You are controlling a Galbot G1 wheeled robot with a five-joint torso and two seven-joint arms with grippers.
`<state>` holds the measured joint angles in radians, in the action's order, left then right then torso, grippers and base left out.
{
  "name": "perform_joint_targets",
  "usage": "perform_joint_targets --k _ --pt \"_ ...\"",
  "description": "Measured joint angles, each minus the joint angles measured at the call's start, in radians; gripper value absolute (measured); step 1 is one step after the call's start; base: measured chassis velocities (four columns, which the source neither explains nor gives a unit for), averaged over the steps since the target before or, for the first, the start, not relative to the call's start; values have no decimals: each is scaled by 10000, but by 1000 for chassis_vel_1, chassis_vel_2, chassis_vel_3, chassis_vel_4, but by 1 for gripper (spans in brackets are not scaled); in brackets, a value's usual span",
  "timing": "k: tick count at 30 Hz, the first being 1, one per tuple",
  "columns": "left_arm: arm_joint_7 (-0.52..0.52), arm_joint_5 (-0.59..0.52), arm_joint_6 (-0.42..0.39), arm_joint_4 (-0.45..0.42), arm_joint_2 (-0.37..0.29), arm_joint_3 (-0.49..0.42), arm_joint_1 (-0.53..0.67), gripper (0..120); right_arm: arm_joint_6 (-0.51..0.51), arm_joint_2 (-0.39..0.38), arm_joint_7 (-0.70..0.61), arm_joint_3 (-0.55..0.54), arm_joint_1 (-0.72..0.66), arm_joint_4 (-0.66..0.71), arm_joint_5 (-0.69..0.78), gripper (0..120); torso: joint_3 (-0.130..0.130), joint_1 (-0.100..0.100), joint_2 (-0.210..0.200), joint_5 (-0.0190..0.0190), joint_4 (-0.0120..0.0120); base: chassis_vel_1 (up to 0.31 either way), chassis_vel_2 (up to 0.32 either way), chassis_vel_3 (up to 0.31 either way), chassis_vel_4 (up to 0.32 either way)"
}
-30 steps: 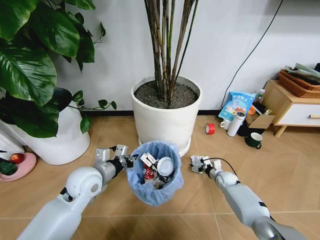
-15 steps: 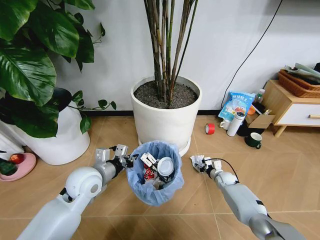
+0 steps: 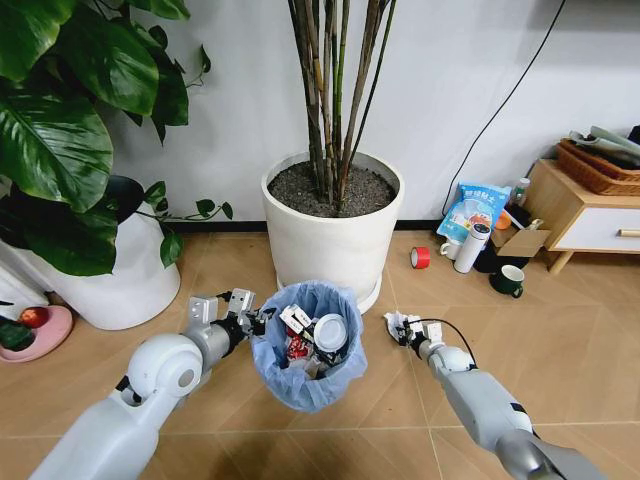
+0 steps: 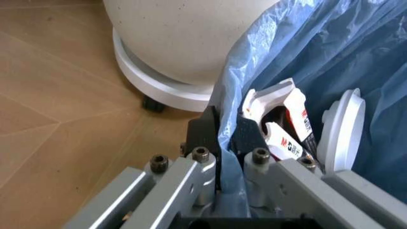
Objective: Pick up the trash bin and place the garbage on the floor into it.
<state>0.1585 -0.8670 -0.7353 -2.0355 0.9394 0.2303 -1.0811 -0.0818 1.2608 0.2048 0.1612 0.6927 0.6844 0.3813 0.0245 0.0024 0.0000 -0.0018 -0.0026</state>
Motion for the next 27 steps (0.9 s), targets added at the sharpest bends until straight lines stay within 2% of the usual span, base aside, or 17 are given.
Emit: perform_joint_targets --k 3,10,11,14,15,17,21,23,24,27 --pt "0 -1 0 -8 -8 7 -3 0 -46 -114 -124 97 246 468 132 0 -1 0 0 -2 1 0 0 0 0" --pt "37 5 0 -158 -31 75 -158 0 -454 -947 -549 993 1635 2916 535 0 0 0 0 -1 -2 0 0 0 0" --pt "37 5 0 -158 -31 75 -158 0 -454 -947 -549 993 1635 2916 535 0 0 0 0 -1 -2 0 0 0 0" --pt "171 6 0 -225 -49 93 -224 0 -619 -1648 -723 1692 2398 4692 797 0 -1 0 0 0 -2 0 0 0 0" --pt "171 6 0 -225 -49 93 -224 0 -619 -1648 -723 1692 2398 4692 797 0 -1 0 0 0 -2 0 0 0 0" --pt "313 -20 0 -291 -55 132 -279 0 -581 -2142 -735 2111 2919 6144 938 0 -1 0 1 -4 -4 0 0 0 0" --pt "411 -30 0 -376 -69 197 -358 0 -505 -2496 -743 2432 3398 7409 1025 0 -1 0 1 1 2 0 0 0 0" --pt "505 -47 0 -424 -74 212 -384 0 -513 -2843 -821 2783 3987 8919 1151 0 -1 -1 0 1 2 0 0 0 0" --pt "505 -47 0 -424 -74 212 -384 0 -513 -2843 -821 2783 3987 8919 1151 0 -1 -1 0 1 2 0 0 0 0" --pt "614 -78 0 -494 -78 215 -392 0 -680 -3277 -1090 3288 4967 11213 1413 0 -2 0 1 -1 0 0 0 0 0"
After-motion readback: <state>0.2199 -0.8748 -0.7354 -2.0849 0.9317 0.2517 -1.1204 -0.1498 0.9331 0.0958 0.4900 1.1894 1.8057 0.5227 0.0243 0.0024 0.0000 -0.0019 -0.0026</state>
